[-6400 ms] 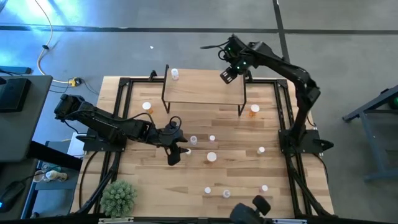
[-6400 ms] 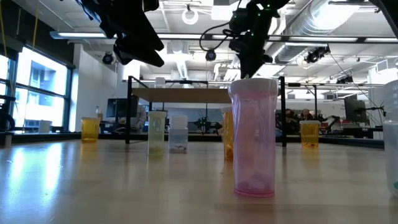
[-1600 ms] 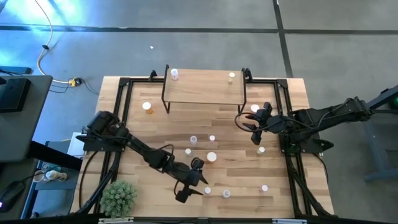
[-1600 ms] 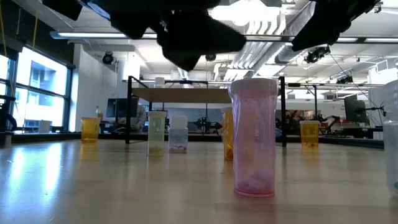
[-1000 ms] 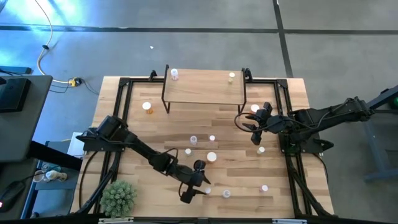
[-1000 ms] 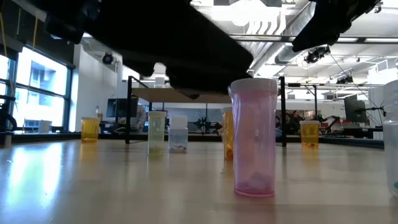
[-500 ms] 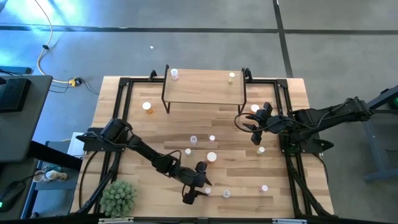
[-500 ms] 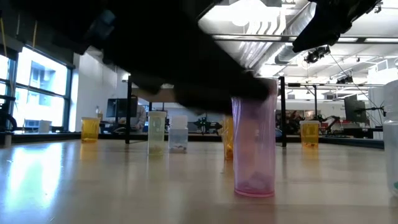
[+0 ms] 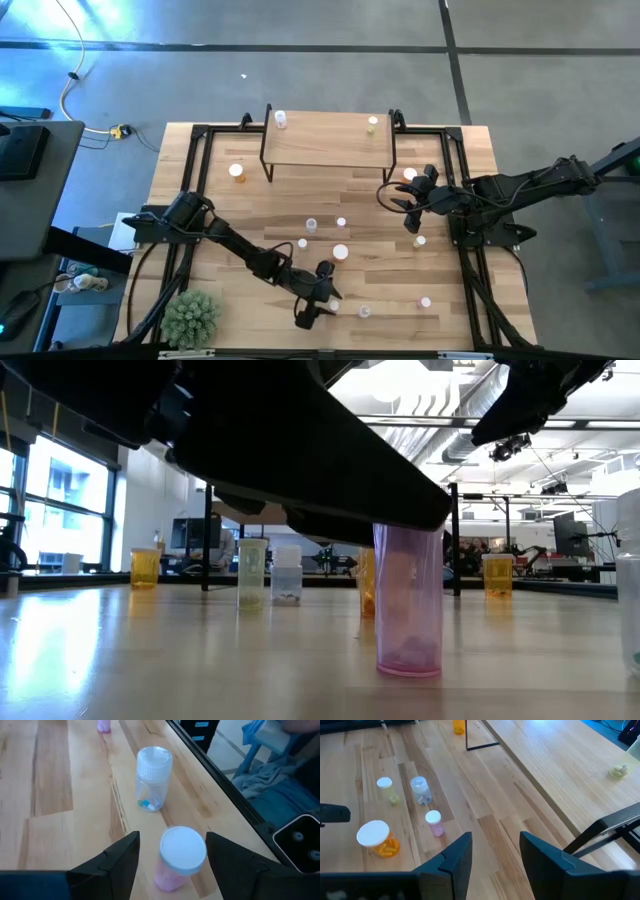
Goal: Pick and place medicine bottles onto shelf by color
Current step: Put the bottom left pink pill bottle on the shelf
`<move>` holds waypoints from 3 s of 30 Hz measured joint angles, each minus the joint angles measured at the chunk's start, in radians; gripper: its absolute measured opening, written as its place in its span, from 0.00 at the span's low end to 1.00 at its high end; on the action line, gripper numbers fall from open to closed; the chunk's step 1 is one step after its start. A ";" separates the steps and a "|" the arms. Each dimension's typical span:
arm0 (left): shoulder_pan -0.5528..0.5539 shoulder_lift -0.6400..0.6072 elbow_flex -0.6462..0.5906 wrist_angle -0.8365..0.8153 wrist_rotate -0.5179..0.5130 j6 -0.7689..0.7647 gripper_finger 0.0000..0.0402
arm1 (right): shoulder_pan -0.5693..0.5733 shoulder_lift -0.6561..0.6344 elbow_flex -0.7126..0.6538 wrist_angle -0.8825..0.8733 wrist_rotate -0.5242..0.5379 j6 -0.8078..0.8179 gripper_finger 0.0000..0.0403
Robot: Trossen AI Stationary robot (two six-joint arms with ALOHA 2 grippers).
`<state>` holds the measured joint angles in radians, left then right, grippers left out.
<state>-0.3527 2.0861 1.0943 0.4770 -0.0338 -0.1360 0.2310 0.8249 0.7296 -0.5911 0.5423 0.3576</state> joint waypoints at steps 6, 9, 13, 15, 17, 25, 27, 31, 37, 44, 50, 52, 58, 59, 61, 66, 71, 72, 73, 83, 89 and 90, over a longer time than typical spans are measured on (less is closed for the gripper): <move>0.000 0.000 0.000 0.000 -0.004 -0.001 0.43 | 0.000 0.000 0.000 0.000 0.000 0.000 0.39; 0.000 0.000 0.000 0.001 0.001 -0.002 0.38 | 0.000 0.000 0.000 -0.001 0.000 0.000 0.39; 0.000 0.000 0.000 0.001 0.003 -0.002 0.31 | 0.000 0.000 0.000 -0.002 0.000 0.000 0.39; 0.000 0.000 0.000 0.002 0.004 -0.002 0.29 | 0.000 0.000 0.000 -0.003 0.000 0.000 0.39; 0.000 -0.005 -0.001 -0.002 0.004 -0.002 0.28 | 0.000 0.000 0.000 -0.003 0.000 0.003 0.39; 0.005 -0.009 0.000 0.055 0.004 -0.002 0.29 | 0.000 0.000 0.000 -0.006 -0.002 0.004 0.39; 0.010 -0.022 -0.002 0.039 0.004 -0.002 0.29 | 0.000 0.000 0.000 -0.011 -0.015 0.010 0.39; 0.031 -0.075 -0.001 0.045 -0.002 0.010 0.30 | 0.000 0.000 0.000 -0.013 -0.039 0.011 0.39; 0.081 -0.211 -0.001 -0.024 -0.006 0.097 0.30 | 0.000 0.000 0.000 -0.014 -0.041 0.031 0.39; 0.183 -0.421 0.000 -0.234 -0.125 0.160 0.30 | 0.000 0.001 -0.036 0.008 -0.047 0.053 0.39; 0.307 -0.587 0.000 -0.366 -0.217 0.225 0.30 | 0.000 0.001 -0.042 0.026 -0.047 0.095 0.39; 0.358 -0.628 0.000 -0.376 -0.235 0.236 0.30 | 0.000 0.008 -0.042 0.028 -0.047 0.120 0.39; 0.555 -0.692 0.000 -0.391 -0.290 0.236 0.30 | 0.001 0.086 -0.043 0.028 -0.048 0.151 0.39; 0.594 -0.693 0.000 -0.391 -0.297 0.232 0.30 | 0.001 0.103 -0.043 0.027 -0.048 0.162 0.39; 0.670 -0.691 0.000 -0.392 -0.306 0.205 0.30 | 0.001 0.138 -0.043 0.029 -0.049 0.182 0.39; 0.827 -0.656 0.000 -0.374 -0.310 0.095 0.29 | 0.001 0.196 -0.043 0.049 -0.060 0.215 0.39; 0.908 -0.601 0.000 -0.369 -0.266 0.067 0.28 | 0.001 0.211 -0.043 0.069 -0.076 0.222 0.39; 0.914 -0.587 0.000 -0.354 -0.265 0.061 0.28 | 0.001 0.211 -0.043 0.070 -0.081 0.226 0.39; 0.920 -0.572 0.000 -0.345 -0.265 0.060 0.28 | 0.001 0.210 -0.043 0.072 -0.083 0.231 0.39; 0.963 -0.478 0.000 -0.338 -0.288 0.030 0.28 | 0.001 0.210 -0.043 0.054 -0.087 0.274 0.39; 0.970 -0.454 0.000 -0.339 -0.310 -0.031 0.28 | 0.001 0.210 -0.043 0.054 -0.087 0.273 0.39; 0.970 -0.451 0.000 -0.339 -0.311 -0.039 0.28 | 0.001 0.210 -0.043 0.054 -0.087 0.273 0.39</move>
<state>0.6178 1.6352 1.0943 0.1379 -0.3447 -0.1745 0.2321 1.0351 0.6861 -0.5376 0.4553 0.6304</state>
